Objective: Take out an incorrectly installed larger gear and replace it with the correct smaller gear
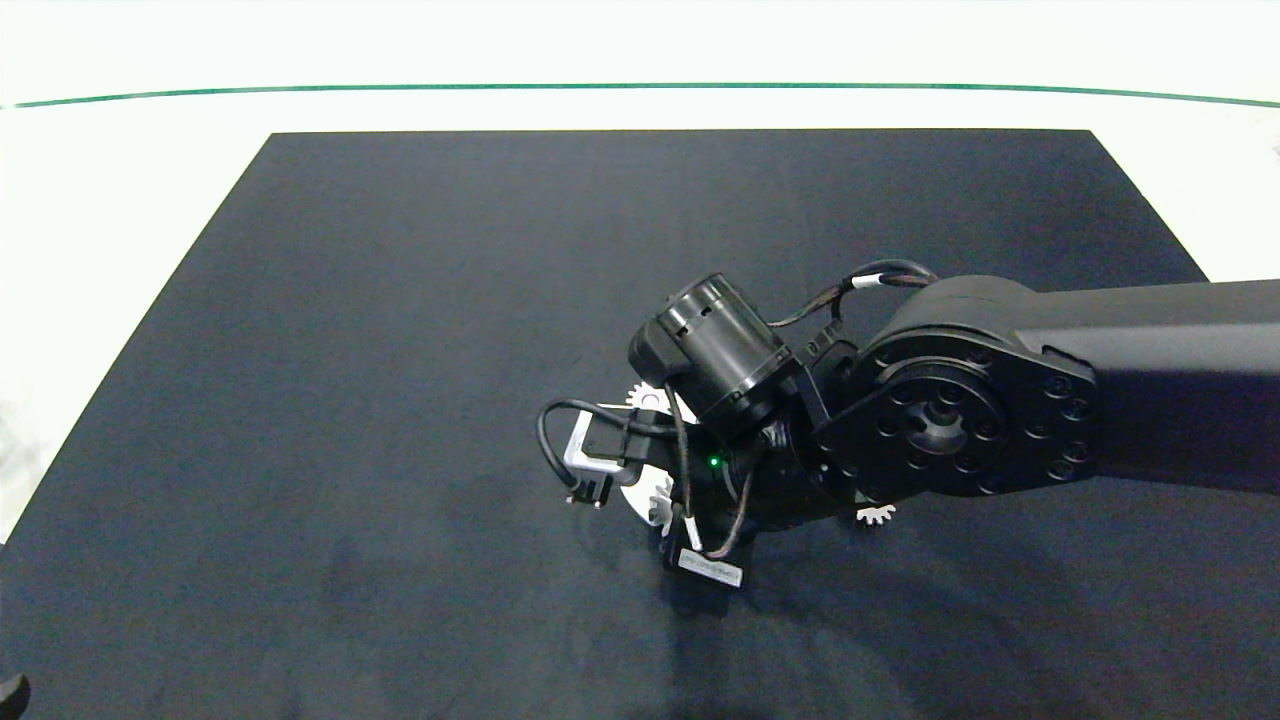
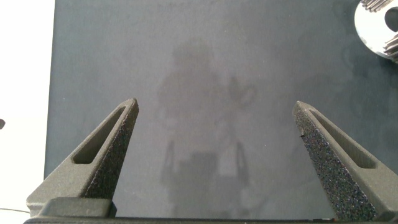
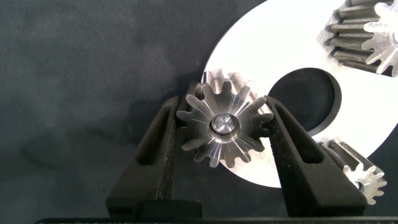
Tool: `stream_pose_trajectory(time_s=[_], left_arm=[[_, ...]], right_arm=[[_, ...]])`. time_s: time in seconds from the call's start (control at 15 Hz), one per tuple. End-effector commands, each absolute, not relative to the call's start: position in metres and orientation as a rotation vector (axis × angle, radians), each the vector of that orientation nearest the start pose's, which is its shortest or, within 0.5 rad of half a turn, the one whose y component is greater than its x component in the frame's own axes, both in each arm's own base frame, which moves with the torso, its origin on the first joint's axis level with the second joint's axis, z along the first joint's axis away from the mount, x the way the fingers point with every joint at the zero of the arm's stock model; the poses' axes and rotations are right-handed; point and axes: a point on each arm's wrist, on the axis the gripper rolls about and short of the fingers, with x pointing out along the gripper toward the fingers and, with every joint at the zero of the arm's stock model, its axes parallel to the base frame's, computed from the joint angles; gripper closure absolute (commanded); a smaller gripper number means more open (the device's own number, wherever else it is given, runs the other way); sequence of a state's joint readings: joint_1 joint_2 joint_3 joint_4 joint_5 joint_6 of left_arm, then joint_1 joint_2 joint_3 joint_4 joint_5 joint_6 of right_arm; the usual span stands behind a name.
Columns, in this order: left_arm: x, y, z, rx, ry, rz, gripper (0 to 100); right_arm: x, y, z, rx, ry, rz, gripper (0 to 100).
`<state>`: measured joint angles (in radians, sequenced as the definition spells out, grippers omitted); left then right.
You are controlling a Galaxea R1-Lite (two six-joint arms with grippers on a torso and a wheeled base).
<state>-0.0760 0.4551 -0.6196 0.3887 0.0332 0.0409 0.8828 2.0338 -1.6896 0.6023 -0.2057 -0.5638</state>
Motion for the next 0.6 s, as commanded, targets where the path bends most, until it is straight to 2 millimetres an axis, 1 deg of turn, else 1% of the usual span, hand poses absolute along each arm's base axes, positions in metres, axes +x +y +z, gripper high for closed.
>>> stream_pose_trajectory(time_s=[0.07, 0.13, 0.47, 0.6], left_arm=[[-0.0097, 0.0015, 0.2121, 0.055, 0.223, -0.046, 0], [-0.0101, 0.0015, 0.2119, 0.055, 0.223, -0.048, 0], [-0.0098, 0.0015, 0.2111, 0.055, 0.226, -0.048, 0], [-0.0102, 0.0015, 0.2111, 0.055, 0.224, -0.046, 0]], right_arm=[[0.2468, 0.2934, 0.1966, -1.019, 0.646, 0.862, 57], [0.2468, 0.2934, 0.1966, -1.022, 0.644, 0.863, 60], [0.2467, 0.2923, 0.1966, -1.03, 0.643, 0.866, 69], [0.2463, 0.2919, 0.1978, -1.025, 0.641, 0.867, 69]])
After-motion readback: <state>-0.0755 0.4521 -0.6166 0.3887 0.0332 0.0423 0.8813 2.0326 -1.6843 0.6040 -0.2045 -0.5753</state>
